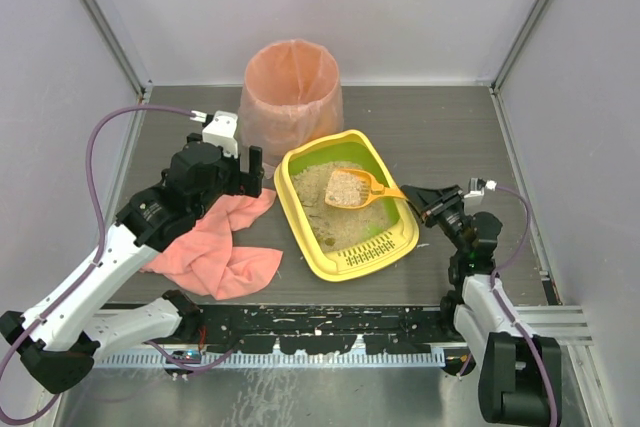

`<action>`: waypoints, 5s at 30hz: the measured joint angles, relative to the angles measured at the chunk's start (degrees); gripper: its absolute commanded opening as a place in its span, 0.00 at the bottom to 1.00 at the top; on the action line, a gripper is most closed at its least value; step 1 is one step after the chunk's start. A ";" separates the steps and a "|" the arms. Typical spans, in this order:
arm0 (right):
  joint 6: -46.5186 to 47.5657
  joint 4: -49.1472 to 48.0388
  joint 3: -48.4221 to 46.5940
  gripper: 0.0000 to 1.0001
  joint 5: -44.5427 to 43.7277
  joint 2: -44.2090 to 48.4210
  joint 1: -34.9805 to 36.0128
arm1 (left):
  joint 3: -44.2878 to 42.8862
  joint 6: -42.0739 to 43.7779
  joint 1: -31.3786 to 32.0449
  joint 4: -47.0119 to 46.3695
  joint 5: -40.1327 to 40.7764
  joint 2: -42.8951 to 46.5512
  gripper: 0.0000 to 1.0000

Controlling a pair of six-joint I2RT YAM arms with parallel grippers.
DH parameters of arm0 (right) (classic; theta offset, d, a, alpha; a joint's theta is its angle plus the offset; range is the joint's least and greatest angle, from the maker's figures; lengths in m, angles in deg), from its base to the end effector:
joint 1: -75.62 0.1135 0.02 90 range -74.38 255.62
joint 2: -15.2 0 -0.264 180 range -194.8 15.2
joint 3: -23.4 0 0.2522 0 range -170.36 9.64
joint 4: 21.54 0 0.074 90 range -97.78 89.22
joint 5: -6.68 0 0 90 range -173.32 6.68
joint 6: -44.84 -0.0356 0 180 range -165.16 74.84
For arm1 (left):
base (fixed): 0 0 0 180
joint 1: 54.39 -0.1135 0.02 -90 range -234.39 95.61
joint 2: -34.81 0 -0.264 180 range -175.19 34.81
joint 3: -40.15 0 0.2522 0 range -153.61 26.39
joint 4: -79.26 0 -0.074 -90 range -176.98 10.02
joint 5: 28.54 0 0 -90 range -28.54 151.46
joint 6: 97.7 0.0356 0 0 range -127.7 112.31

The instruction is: Clean the litter box

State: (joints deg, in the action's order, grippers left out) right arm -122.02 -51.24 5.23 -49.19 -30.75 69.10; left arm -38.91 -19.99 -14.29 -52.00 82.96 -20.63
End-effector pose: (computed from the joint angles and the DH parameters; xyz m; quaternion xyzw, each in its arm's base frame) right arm 0.1642 0.0013 0.1892 0.2845 0.6366 0.5626 0.4442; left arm 0.1601 -0.1178 0.3865 0.1021 0.8289 -0.0914 0.5424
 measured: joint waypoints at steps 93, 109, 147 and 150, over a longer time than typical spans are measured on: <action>5.64 0.66 -5.90 0.01 7.17 -2.16 2.21 | 1.05 -0.26 0.00 2.36 0.59 2.34 0.98; -0.98 3.45 -12.90 0.01 0.17 -3.93 3.17 | 4.35 -0.74 0.00 7.04 6.40 10.38 0.98; 48.39 12.28 -81.94 0.01 0.33 -55.71 19.61 | 9.70 -4.83 -0.02 11.39 5.70 9.92 0.98; 57.44 18.91 -85.29 0.01 1.20 -56.37 20.85 | 9.70 -4.83 -0.02 11.39 5.73 9.94 0.98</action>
State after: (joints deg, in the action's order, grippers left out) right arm -64.58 -32.34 -80.05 -47.99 -87.12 89.95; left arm -29.20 -24.82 -14.31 -40.61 88.68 -10.69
